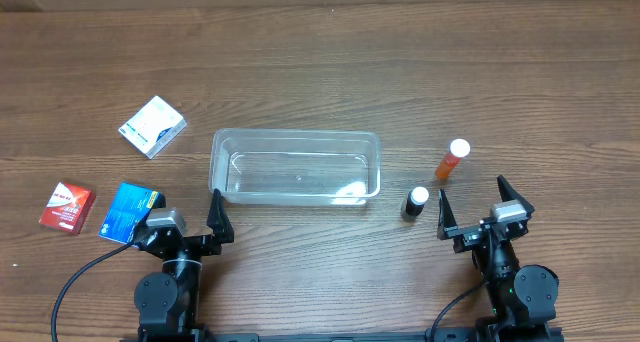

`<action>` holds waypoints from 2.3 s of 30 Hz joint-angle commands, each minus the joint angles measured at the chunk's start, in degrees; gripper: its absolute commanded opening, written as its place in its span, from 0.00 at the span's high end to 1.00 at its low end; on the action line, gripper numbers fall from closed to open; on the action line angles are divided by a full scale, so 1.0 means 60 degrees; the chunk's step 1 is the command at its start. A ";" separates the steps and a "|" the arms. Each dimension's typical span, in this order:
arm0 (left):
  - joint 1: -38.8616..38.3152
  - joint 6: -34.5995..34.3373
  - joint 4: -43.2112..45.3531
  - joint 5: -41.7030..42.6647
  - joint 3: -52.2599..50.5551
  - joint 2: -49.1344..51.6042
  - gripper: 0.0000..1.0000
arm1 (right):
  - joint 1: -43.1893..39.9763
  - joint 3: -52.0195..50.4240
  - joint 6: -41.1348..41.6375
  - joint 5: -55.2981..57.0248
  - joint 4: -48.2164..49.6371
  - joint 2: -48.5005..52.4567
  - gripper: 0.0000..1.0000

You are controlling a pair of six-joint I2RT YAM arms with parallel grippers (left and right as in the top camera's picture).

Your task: Pack container

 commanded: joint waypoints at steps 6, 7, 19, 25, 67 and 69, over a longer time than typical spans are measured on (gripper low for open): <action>-0.0051 -0.0040 0.0157 0.0066 -0.0033 -0.0102 0.00 | -0.0033 -0.0095 0.0973 -0.0244 0.0044 -0.0095 0.00; -0.0051 -0.0044 0.0153 0.0098 -0.0033 -0.0102 0.00 | -0.0033 -0.0095 0.1158 -0.0149 0.0004 -0.0095 0.00; -0.0055 -0.0896 -0.1854 0.0109 0.1854 -0.0055 0.00 | -0.0033 0.1632 0.2266 0.0131 -0.1100 0.0863 0.00; -0.0055 -0.0889 -0.3738 0.0106 0.4244 0.0696 0.00 | -0.0033 0.3996 0.2266 0.0124 -0.2514 0.2747 0.00; -0.0051 -0.0823 -1.1741 0.0350 1.1916 0.9428 0.00 | 0.0470 1.2688 0.4051 -0.0401 -1.2823 1.3970 0.00; -0.0051 -0.0823 -1.1741 0.0350 1.1916 0.9431 0.00 | 0.0470 1.2648 0.4054 -0.0404 -1.2775 1.4265 0.00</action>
